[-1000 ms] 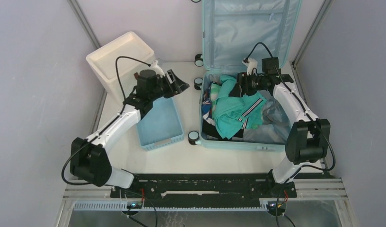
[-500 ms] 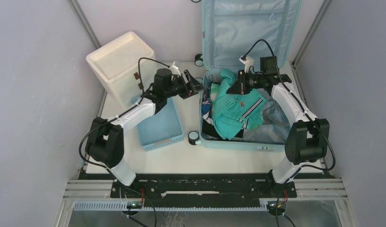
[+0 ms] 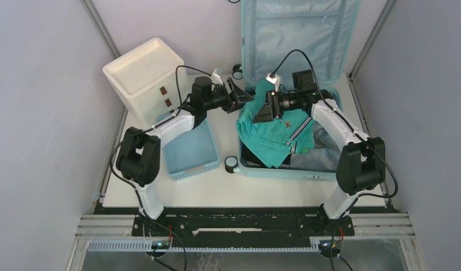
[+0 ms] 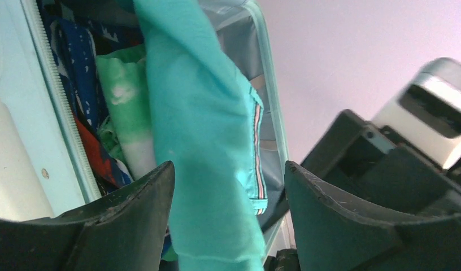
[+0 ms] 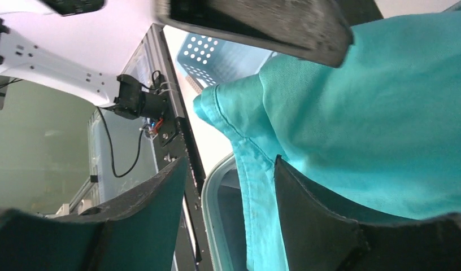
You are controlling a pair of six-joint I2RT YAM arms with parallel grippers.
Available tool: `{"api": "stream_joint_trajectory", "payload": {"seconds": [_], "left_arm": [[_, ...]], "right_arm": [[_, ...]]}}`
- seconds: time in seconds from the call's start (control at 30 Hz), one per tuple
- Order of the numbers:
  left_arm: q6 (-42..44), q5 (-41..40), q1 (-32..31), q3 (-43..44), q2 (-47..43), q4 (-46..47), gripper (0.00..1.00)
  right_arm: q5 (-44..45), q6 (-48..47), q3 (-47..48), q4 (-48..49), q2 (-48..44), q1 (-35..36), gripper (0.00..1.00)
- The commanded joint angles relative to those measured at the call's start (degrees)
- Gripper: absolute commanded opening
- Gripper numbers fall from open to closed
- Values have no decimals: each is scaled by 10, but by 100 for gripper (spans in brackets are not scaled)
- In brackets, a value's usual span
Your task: Open, take out, and arrange the luggage
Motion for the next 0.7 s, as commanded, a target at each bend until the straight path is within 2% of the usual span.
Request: {"api": "stream_joint_trajectory", "payload": {"seconds": [0.0,0.27,0.67], "left_arm": [[0,38,5,57,33,6,75],[83,55,6,169,90,-147,75],[169,38,-27,317,161,-360,67]], "right_arm": [[-63,-40,37,-22,-17,-38,67],[-76,-59,7,-21,-46,-127,69],[-62,-57,-3,-18,-44,-189,70]]}}
